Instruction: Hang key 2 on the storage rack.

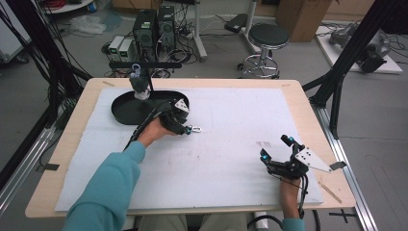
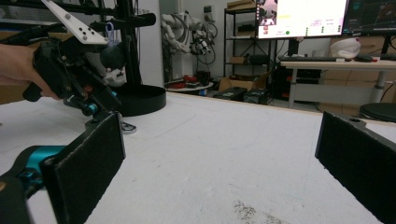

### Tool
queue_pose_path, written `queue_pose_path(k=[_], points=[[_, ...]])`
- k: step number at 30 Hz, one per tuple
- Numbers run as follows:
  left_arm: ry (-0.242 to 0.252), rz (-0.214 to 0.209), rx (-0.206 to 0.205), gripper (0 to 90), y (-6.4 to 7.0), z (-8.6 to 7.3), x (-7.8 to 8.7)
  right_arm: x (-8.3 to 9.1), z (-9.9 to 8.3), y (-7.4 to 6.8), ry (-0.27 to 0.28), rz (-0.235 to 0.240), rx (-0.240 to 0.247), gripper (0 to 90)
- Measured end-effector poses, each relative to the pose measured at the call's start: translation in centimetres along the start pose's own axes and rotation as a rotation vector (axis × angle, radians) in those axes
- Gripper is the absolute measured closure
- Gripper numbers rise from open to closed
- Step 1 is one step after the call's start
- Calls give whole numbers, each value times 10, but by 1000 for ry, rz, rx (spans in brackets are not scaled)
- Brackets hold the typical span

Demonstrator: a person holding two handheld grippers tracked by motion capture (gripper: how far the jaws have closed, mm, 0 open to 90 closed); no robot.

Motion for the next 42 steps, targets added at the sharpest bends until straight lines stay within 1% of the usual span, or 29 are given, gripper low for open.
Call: queue_pose_path(k=[1, 2, 4, 10, 13, 15, 20, 22, 23, 27, 29, 31, 37, 38, 42], points=[[0, 4, 0, 551, 0, 0, 0, 0, 0, 0, -1, 0, 2, 8], [-1, 10, -9, 570, -1, 0, 0, 0, 0, 0, -1, 0, 0, 7], [5, 9, -8, 606, -2, 0, 1, 0, 0, 0, -1, 0, 0, 7], [-11, 5, -6, 645, -2, -2, -1, 0, 0, 0, -2, 0, -7, 7], [-5, 9, -7, 673, -3, -2, -2, 0, 0, 0, -2, -1, -8, 7], [-10, 10, -9, 695, -3, -2, -1, 0, 0, 0, -2, 0, -9, 7], [-13, 10, -22, 724, -3, -2, -2, 0, 0, 0, 0, -1, -9, 7], [-14, 14, -18, 738, -2, -2, -3, 0, 0, 0, 0, -1, -5, 7], [-20, 18, -22, 738, -3, -3, -3, 0, 0, 0, -2, 1, -7, 7], [-18, 16, -22, 751, -3, -2, -3, 0, 0, 0, 0, -1, -6, 7], [-21, 15, -28, 773, -2, -2, -3, 0, 0, 0, 0, -1, -4, 7], [-20, 14, -25, 792, -2, -2, -3, 0, 0, 0, 1, -1, -4, 7], [-21, 8, -21, 810, -2, -3, -4, 0, 0, 0, 1, 0, -7, 7], [-23, 9, -27, 811, -2, -3, -4, 0, 0, 0, 2, -1, -7, 8], [-26, 9, -29, 832, -1, -3, -4, 0, 0, 0, 1, -1, -8, 7]])
Point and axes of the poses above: each handheld gripper's, and its own axes: x roughly backward along the jaws, z roughly out of its top, y roughly to its right, the point moved 7 cm from there along -x, roughly forward along the jaws, and after that the axes turned 5 degrees about x, right-handed, at the moved point
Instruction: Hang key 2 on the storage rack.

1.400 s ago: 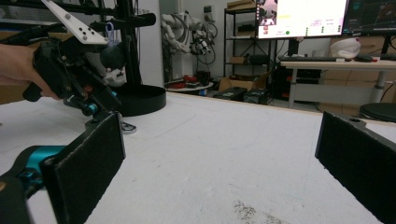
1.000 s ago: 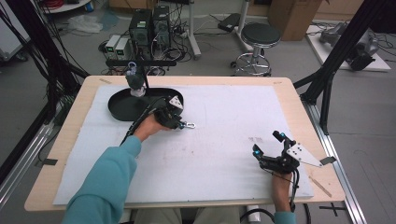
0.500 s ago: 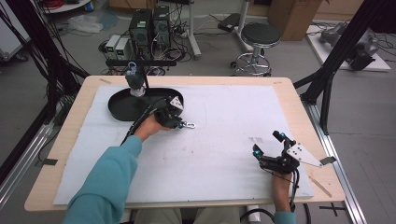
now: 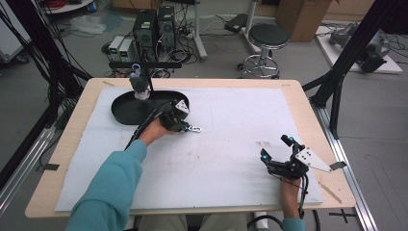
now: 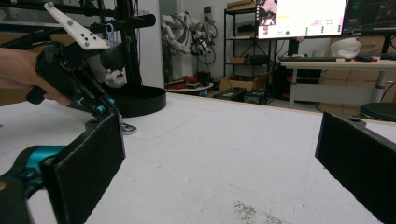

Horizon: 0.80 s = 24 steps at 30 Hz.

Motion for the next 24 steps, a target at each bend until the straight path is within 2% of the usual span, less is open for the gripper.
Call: queue_pose_path(k=[7, 18, 22, 24], points=[[6, 5, -6, 873, 1, 1, -1, 0, 0, 0, 0, 0, 0, 7], [18, 16, 5, 880, 0, 3, 2, 0, 0, 0, 0, 0, -1, 8], [58, -4, 51, 881, 0, 6, 6, 0, 0, 0, 0, 1, -1, 7], [66, -6, 55, 881, -1, 8, 9, 0, 0, 0, 1, 1, 0, 7]])
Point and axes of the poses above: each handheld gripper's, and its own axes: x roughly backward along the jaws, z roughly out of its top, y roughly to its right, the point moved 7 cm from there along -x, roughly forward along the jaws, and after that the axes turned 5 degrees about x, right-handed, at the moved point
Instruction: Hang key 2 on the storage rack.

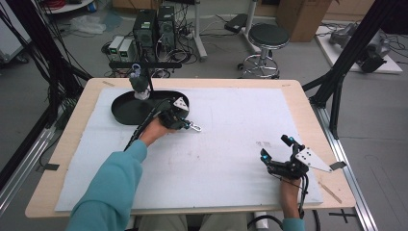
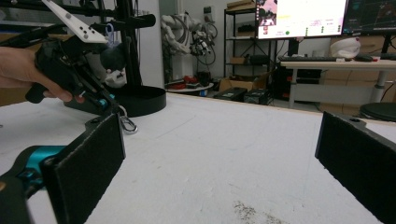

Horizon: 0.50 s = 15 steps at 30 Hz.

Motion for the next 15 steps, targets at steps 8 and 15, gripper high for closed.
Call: queue_pose_path(k=[8, 15], points=[[80, -13, 60, 882, -3, 10, 19, 0, 0, 0, 0, 0, 3, 7], [134, -14, 82, 883, -11, 14, 41, 0, 0, 0, 0, 0, 1, 7]])
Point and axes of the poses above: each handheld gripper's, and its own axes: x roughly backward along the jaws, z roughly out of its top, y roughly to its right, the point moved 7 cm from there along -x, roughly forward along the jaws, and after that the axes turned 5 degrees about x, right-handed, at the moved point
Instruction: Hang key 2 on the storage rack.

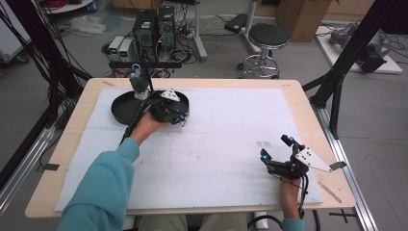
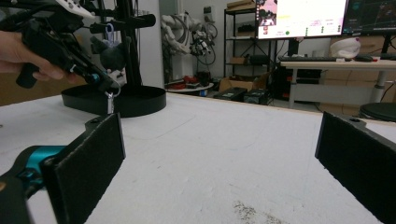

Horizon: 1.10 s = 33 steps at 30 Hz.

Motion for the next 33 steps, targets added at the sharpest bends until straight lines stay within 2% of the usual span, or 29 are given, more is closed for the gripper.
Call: queue_pose_path(k=[6, 19, 33], points=[[87, 6, 5, 883, -6, 11, 23, 0, 0, 0, 0, 0, 0, 7], [197, 43, 38, 883, -28, 23, 71, 0, 0, 0, -1, 1, 5, 7], [238, 91, 49, 882, -42, 36, 97, 0, 0, 0, -2, 1, -1, 7]])
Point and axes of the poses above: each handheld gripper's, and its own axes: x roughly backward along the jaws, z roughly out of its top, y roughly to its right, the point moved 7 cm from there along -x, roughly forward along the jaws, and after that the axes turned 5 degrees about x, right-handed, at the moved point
